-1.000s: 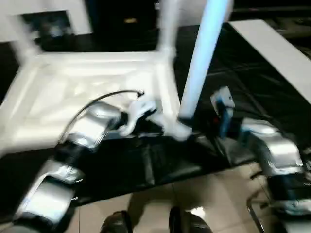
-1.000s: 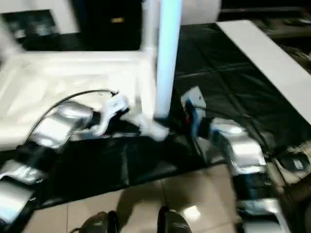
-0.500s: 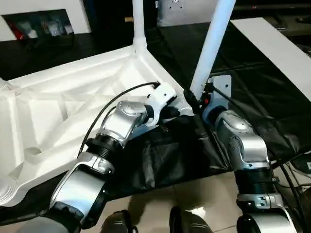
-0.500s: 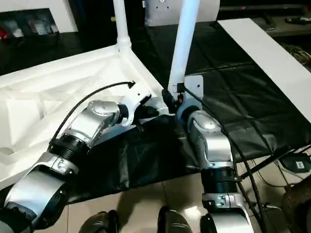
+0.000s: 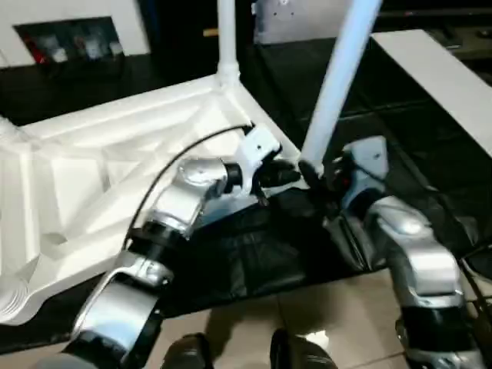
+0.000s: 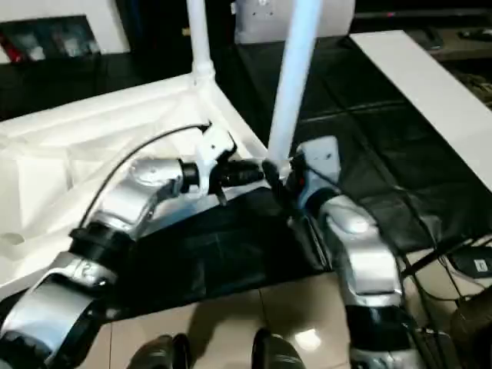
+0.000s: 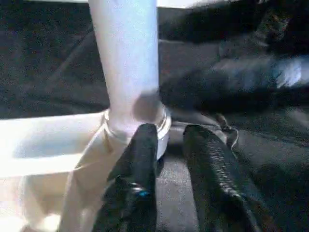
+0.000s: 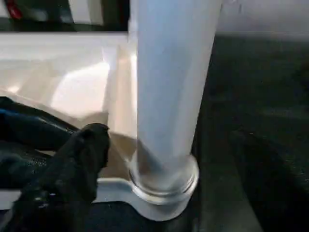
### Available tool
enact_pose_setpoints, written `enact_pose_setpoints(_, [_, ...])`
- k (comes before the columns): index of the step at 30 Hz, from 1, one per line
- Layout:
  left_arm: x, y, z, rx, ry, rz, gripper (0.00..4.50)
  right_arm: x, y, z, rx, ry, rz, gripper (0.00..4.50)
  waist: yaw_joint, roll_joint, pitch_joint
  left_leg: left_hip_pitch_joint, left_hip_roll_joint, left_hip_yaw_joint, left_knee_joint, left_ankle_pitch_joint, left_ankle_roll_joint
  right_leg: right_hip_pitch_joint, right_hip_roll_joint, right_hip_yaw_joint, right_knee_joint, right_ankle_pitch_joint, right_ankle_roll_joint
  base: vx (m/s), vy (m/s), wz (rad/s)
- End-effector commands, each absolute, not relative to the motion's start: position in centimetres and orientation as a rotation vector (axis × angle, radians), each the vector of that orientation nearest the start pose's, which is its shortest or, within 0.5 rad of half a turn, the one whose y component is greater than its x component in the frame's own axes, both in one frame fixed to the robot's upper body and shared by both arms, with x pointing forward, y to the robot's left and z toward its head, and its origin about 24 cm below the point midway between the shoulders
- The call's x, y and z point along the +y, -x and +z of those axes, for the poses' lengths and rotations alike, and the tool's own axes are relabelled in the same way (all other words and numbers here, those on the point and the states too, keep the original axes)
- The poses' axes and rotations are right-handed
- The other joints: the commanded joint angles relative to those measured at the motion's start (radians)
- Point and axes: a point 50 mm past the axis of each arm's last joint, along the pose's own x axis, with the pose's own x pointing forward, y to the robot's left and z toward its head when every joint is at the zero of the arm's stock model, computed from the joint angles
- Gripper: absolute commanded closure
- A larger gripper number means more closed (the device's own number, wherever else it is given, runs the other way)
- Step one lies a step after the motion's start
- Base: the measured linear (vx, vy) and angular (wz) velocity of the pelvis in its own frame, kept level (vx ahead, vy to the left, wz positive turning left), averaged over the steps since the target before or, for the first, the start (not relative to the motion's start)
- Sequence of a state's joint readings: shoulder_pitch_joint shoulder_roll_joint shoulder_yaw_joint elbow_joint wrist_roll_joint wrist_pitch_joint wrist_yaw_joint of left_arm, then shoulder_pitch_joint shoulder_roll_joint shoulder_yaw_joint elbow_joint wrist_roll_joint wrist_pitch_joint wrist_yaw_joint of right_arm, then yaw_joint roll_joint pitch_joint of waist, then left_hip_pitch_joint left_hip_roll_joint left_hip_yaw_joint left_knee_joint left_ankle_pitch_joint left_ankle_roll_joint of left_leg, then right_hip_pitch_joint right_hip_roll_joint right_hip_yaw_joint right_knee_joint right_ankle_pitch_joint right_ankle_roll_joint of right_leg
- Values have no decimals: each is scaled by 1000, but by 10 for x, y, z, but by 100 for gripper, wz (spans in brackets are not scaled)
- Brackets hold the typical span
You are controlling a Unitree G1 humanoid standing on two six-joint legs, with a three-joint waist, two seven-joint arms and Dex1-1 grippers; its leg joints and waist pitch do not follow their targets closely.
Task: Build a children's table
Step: Rotate leg to tighten, then rotate table base
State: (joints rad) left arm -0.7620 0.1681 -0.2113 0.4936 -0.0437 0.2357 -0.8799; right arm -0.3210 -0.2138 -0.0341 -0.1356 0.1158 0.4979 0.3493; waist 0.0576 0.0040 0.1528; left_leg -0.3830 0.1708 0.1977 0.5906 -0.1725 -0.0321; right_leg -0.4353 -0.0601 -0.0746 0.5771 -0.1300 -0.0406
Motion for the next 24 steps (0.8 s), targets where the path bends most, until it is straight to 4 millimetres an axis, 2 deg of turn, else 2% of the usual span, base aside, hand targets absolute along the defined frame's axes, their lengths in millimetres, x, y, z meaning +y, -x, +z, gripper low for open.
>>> enact_pose_setpoints(1, [90,-344,123,162,-322,-1084,317,-154,-292,118,90,77,467,0,7,-3,-109,20,51,-30,-60,-172,59,78,-91,52,-75,-403,-144,0,0,0])
enact_pose_setpoints(2, [97,-342,124,173,-326,-1076,310,-153,-289,118,98,67,503,0,4,-3,-108,15,50,-31,-61,-172,60,78,-88,51,-77,-424,-130,0,0,0])
enact_pose_setpoints(4, [110,-337,126,197,-334,-1071,302,-147,-284,119,99,56,567,0,4,2,-110,22,50,-30,-60,-181,56,71,-88,51,-81,-446,-122,0,0,0])
enact_pose_setpoints(5, [114,-335,127,206,-339,-1074,302,-145,-283,119,100,54,586,0,2,3,-109,19,51,-31,-61,-179,55,70,-87,51,-83,-454,-118,0,0,0])
enact_pose_setpoints(6, [123,-330,128,219,-356,-1075,294,-141,-283,120,99,45,609,0,2,3,-111,24,50,-30,-60,-185,50,65,-86,50,-85,-465,-117,0,0,0])
enact_pose_setpoints(7, [129,-326,129,227,-369,-1077,267,-138,-283,120,98,38,623,0,3,7,-110,24,54,-33,-62,-185,43,64,-88,51,-82,-464,-121,0,0,0])
enact_pose_setpoints(9, [145,-309,134,263,-378,-1099,259,-125,-287,122,83,18,659,0,0,12,-113,21,60,-38,-65,-185,31,66,-90,52,-68,-427,-136,0,0,0])
enact_pose_setpoints(10, [146,-308,135,266,-378,-1103,259,-124,-288,122,82,16,662,0,-5,13,-113,23,59,-36,-66,-183,27,62,-84,52,-67,-400,-146,0,0,0])
enact_pose_setpoints(11, [151,-297,137,289,-368,-1126,236,-116,-293,124,76,11,678,0,-3,8,-113,32,58,-33,-61,-188,19,57,-88,56,-60,-387,-161,0,0,0])
enact_pose_setpoints(12, [152,-294,138,298,-364,-1134,236,-114,-294,124,75,13,684,0,-3,11,-108,26,57,-33,-65,-187,21,58,-87,56,-63,-393,-164,0,0,0])
enact_pose_setpoints(14, [156,-281,134,376,-374,-1169,224,-102,-302,123,79,35,713,0,3,14,-111,35,58,-30,-62,-198,10,53,-86,58,-64,-395,-160,0,0,0])
enact_pose_setpoints(15, [157,-277,130,406,-379,-1179,210,-98,-306,123,81,39,719,0,1,12,-107,27,56,-34,-66,-202,7,58,-86,57,-60,-398,-161,0,0,0])
enact_pose_setpoints(17, [159,-265,123,481,-390,-1204,200,-88,-315,122,87,51,735,0,-3,14,-103,31,54,-32,-68,-220,0,52,-83,58,-66,-416,-152,0,0,0])
enact_pose_setpoints(19, [159,-255,113,550,-384,-1195,175,-74,-333,121,93,65,728,0,-8,17,-103,31,54,-34,-68,-233,-13,54,-84,59,-63,-415,-161,0,0,0])
enact_pose_setpoints(20, [158,-255,112,555,-384,-1192,175,-73,-335,120,96,59,721,0,-8,15,-104,30,54,-33,-66,-232,-14,56,-87,61,-62,-412,-162,0,0,0])
enact_pose_setpoints(21, [158,-254,110,566,-386,-1182,175,-71,-339,120,95,49,707,0,-4,18,-103,35,53,-31,-65,-230,-15,53,-85,63,-67,-412,-159,0,0,0])
enact_pose_setpoints(23, [160,-252,99,615,-405,-1131,175,-66,-357,118,109,-21,606,0,-3,15,-106,33,53,-33,-67,-223,-15,57,-84,61,-61,-397,-161,0,0,0])
enact_pose_setpoints(24, [161,-252,98,624,-409,-1123,175,-66,-360,117,114,-24,583,0,-8,14,-105,30,53,-35,-67,-220,-20,58,-86,61,-59,-390,-166,0,0,0])
